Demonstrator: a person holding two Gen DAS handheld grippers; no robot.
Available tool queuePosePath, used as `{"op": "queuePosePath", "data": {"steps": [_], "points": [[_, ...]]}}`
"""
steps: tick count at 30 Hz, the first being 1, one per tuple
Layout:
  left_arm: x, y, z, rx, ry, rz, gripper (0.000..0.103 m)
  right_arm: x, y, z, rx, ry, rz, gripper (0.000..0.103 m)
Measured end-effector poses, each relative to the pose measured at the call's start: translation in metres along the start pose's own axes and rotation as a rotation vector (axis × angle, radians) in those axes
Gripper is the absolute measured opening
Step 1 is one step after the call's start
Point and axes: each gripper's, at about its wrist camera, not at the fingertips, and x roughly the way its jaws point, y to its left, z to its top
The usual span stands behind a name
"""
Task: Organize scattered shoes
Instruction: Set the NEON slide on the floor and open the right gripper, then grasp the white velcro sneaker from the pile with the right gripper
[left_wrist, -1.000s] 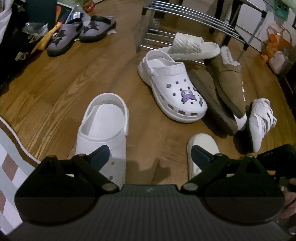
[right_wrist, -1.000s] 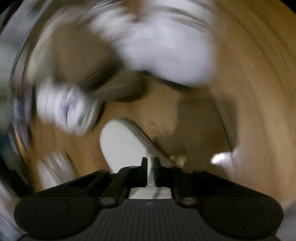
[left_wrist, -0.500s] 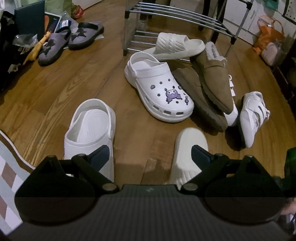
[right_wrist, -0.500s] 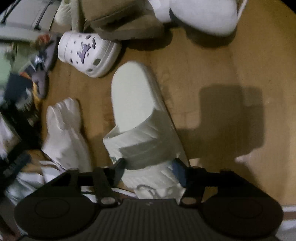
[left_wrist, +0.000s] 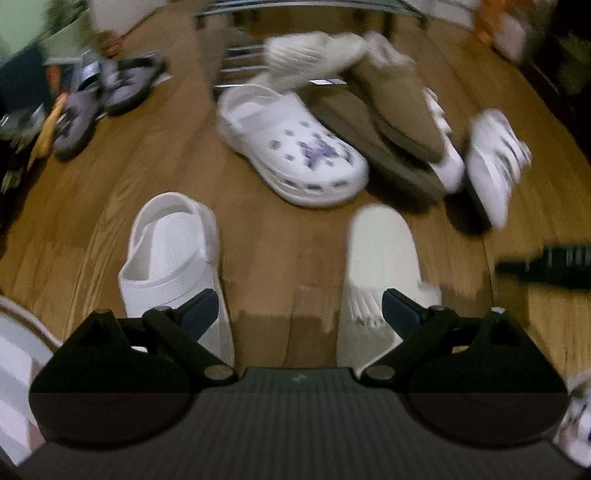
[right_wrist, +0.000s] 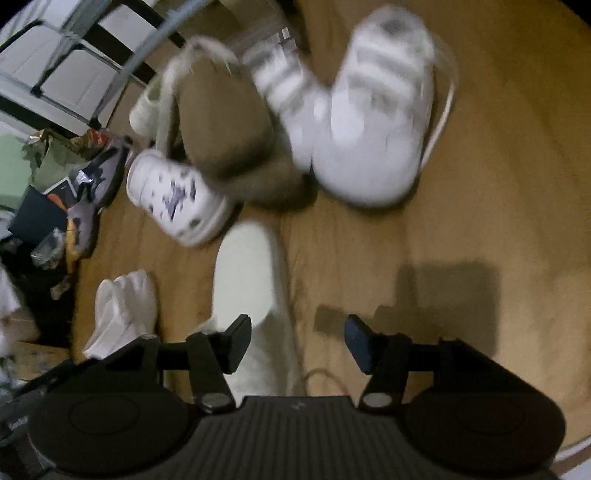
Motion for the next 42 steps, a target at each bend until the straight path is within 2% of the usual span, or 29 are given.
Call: {"op": "queuePosePath", "data": {"steps": [2,3,5,8,9,14,19,21,24,26,28,30,33,36,37,38,39,40,42], "points": [[-0.003,-0.014,0.001,0.164,0.013,0.0,0.097,-0.009,-0.002,0.003,-0.03,-0.02,-0.009,0.066],[-0.003,-0.017,0.001,0.212,0.023,-0.004,0.097,-0.011,-0.003,0.005,-0.036,-0.026,-0.013,0.067],[-0.005,-0.028,0.0,0.38,0.097,-0.053,0.097,-0.021,-0.014,0.013,-0.051,-0.037,-0.044,0.067],[-0.01,-0.03,0.0,0.471,0.182,-0.138,0.097,-0.028,-0.029,0.023,-0.066,-0.053,-0.098,0.067],[-0.011,-0.03,0.002,0.493,0.191,-0.14,0.097,-0.03,-0.035,0.026,-0.066,-0.058,-0.119,0.067],[-0.007,-0.048,0.001,0.644,0.154,-0.023,0.098,-0.038,-0.063,0.05,-0.064,-0.062,-0.183,0.067],[0.029,-0.092,0.014,0.776,0.112,-0.012,0.098,-0.038,-0.077,0.073,-0.032,-0.065,-0.208,0.067],[0.037,-0.108,0.035,0.728,0.037,-0.059,0.098,-0.038,-0.079,0.08,-0.02,-0.062,-0.195,0.067],[0.052,-0.127,0.083,0.49,-0.113,-0.231,0.098,-0.035,-0.083,0.096,-0.012,-0.021,-0.203,0.067],[0.064,-0.135,0.1,0.375,-0.155,-0.276,0.098,-0.031,-0.084,0.11,-0.024,0.029,-0.235,0.067],[0.084,-0.147,0.113,0.264,-0.155,-0.302,0.098,-0.028,-0.083,0.128,-0.049,0.083,-0.284,0.067],[0.108,-0.158,0.124,0.159,-0.111,-0.304,0.098,-0.029,-0.077,0.145,-0.101,0.132,-0.337,0.067],[0.14,-0.162,0.129,-0.003,-0.039,-0.219,0.098,-0.039,-0.067,0.161,-0.176,0.175,-0.42,0.068],[0.157,-0.164,0.129,-0.095,-0.011,-0.255,0.097,-0.043,-0.066,0.169,-0.169,0.169,-0.409,0.072],[0.164,-0.164,0.129,-0.121,-0.022,-0.285,0.089,-0.041,-0.068,0.17,-0.153,0.17,-0.399,0.073],[0.169,-0.164,0.129,-0.136,-0.042,-0.301,0.074,-0.036,-0.071,0.172,-0.134,0.177,-0.395,0.073],[0.172,-0.165,0.128,-0.138,-0.058,-0.304,0.072,-0.031,-0.072,0.173,-0.124,0.184,-0.397,0.073],[0.173,-0.165,0.127,-0.153,-0.059,-0.318,0.065,-0.022,-0.072,0.174,-0.129,0.201,-0.407,0.073],[0.174,-0.165,0.124,-0.186,-0.068,-0.331,0.063,-0.006,-0.071,0.181,-0.16,0.196,-0.423,0.072]]}}
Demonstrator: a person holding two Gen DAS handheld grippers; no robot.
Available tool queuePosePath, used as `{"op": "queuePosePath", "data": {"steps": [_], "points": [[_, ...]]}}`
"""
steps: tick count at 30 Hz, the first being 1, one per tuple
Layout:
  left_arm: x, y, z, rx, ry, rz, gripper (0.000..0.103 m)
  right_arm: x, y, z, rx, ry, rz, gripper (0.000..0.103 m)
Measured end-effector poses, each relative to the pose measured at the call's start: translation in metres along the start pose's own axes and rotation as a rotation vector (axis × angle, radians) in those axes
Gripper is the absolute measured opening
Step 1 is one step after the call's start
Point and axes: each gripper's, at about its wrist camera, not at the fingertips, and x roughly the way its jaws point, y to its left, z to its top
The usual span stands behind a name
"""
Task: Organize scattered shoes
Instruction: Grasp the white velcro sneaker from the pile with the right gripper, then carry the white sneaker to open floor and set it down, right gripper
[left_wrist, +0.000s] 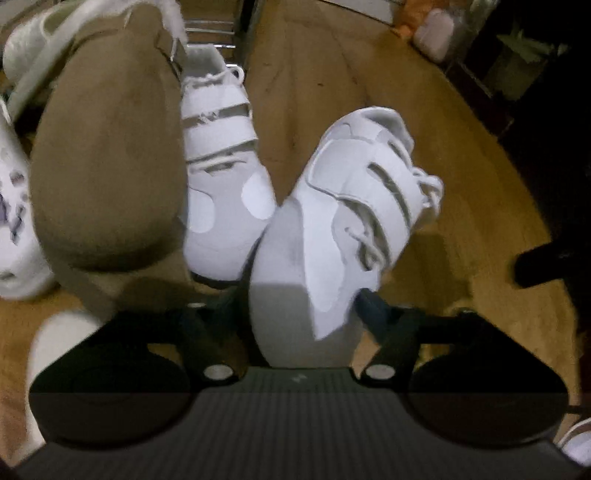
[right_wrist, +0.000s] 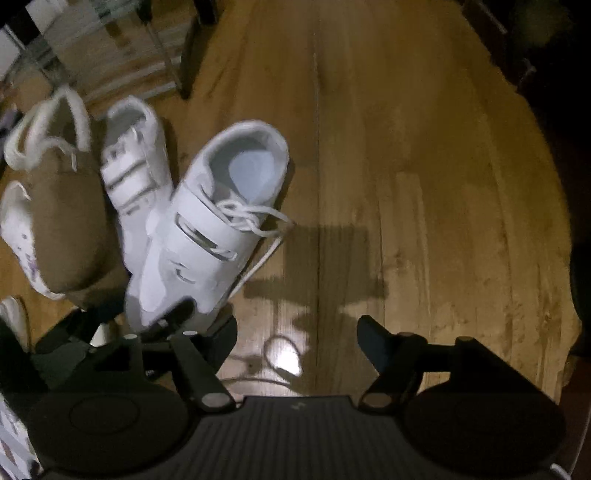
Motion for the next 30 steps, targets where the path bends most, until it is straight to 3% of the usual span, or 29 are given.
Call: {"op": "queuePosePath", "data": {"steps": [2,8,14,18,21,24,26,30], "points": [[0.0,-0.003,-0.001,0.015,-0.005,0.006,0.061,0.008,0.003,0.01,-0.009,-0.035,0.004,0.072],[0.002,0.004,-0.003,-0.008,-0.011,-0.023,0.061,0.009,-0.016,0.028,0.119,-0.213,0.161,0.072],[-0.002,0.012,-0.003,-0.038,-0.004,-0.068,0.058,0.013,0.013,0.043,0.063,-0.193,0.173,0.072],[-0.003,0.016,-0.005,-0.062,-0.005,-0.09,0.056,0.023,0.023,0.053,0.12,-0.144,0.216,0.072],[-0.003,0.018,-0.004,-0.068,0.002,-0.104,0.054,0.029,0.026,0.058,0.147,-0.119,0.231,0.059],[-0.006,0.016,-0.005,-0.052,0.006,-0.102,0.054,0.036,0.027,0.055,0.145,-0.08,0.237,0.031],[-0.009,0.016,-0.006,-0.05,0.014,-0.103,0.054,0.034,0.028,0.048,0.117,-0.09,0.267,0.021],[-0.014,0.007,-0.007,-0.019,0.059,-0.124,0.054,0.026,0.028,0.036,0.079,-0.099,0.246,0.017]]}}
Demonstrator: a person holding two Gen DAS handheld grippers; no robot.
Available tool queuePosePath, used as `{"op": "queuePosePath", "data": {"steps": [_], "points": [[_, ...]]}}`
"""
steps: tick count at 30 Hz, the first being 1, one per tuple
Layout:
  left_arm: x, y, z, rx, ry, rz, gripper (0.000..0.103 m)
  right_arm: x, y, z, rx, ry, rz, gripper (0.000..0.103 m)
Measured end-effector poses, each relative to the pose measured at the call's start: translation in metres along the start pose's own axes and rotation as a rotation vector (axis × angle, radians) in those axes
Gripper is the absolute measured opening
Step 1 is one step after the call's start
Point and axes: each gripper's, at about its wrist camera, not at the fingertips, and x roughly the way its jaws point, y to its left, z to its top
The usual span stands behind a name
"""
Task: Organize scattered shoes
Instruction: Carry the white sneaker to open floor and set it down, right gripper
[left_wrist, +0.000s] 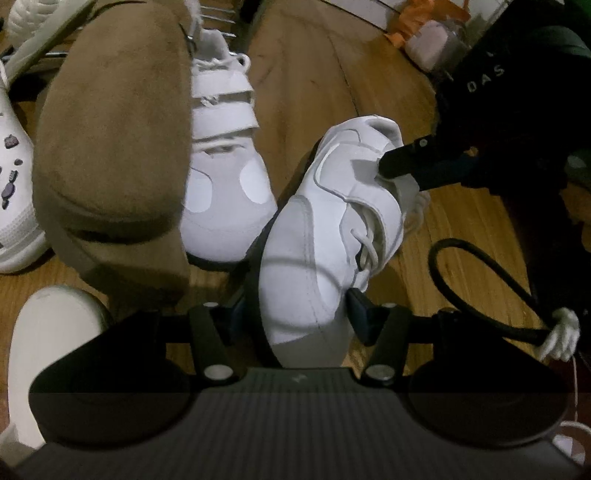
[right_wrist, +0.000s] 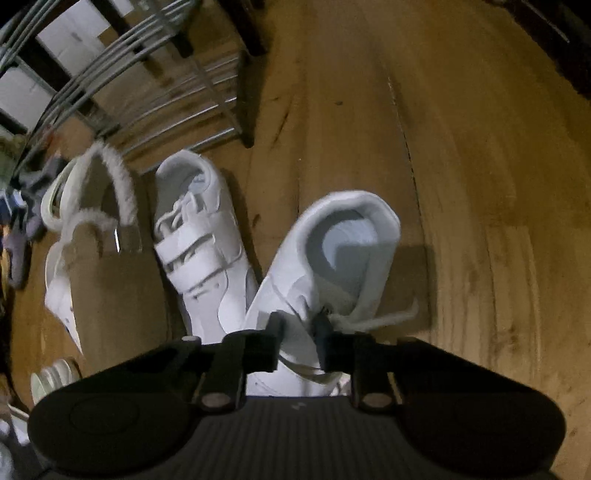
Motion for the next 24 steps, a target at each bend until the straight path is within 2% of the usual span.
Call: {"op": "queuePosePath", "data": {"steps": [3,5,7,10,11,12,13,14,16,21,24], "points": [[-0.008,-0.012,-0.003,0.06,0.048,-0.024,0.054,-0.013,-0.015,-0.014,0.05,0.004,-0.003,0.017],[-0.016,-0.023,-0.007,0.136,0.087,-0.045,0.054,-0.022,-0.025,-0.023,0.085,0.007,-0.005,0.017],[-0.026,-0.032,-0.012,0.229,0.133,-0.063,0.055,-0.036,-0.047,-0.043,0.192,0.027,0.023,0.017],[-0.018,-0.036,-0.023,0.37,0.254,-0.052,0.065,-0.053,-0.086,-0.086,0.436,0.074,0.071,0.016],[-0.013,-0.032,-0.025,0.375,0.276,-0.029,0.075,-0.054,-0.093,-0.094,0.472,0.078,0.074,0.02],[-0.006,-0.027,-0.026,0.36,0.294,0.004,0.078,-0.052,-0.101,-0.1,0.482,0.076,0.068,0.026],[0.0,-0.017,-0.024,0.304,0.316,0.053,0.078,-0.049,-0.112,-0.107,0.487,0.071,0.058,0.042],[0.004,-0.01,-0.021,0.259,0.333,0.081,0.08,-0.05,-0.118,-0.11,0.469,0.059,0.045,0.054],[0.002,-0.003,-0.011,0.203,0.33,0.067,0.08,-0.058,-0.127,-0.111,0.398,0.031,0.027,0.055],[-0.014,-0.014,0.013,0.212,0.228,0.122,0.084,-0.07,-0.143,-0.103,0.188,-0.004,-0.025,0.056],[-0.023,-0.016,0.024,0.156,0.192,0.107,0.086,-0.061,-0.15,-0.103,0.255,0.032,0.001,0.056]]}}
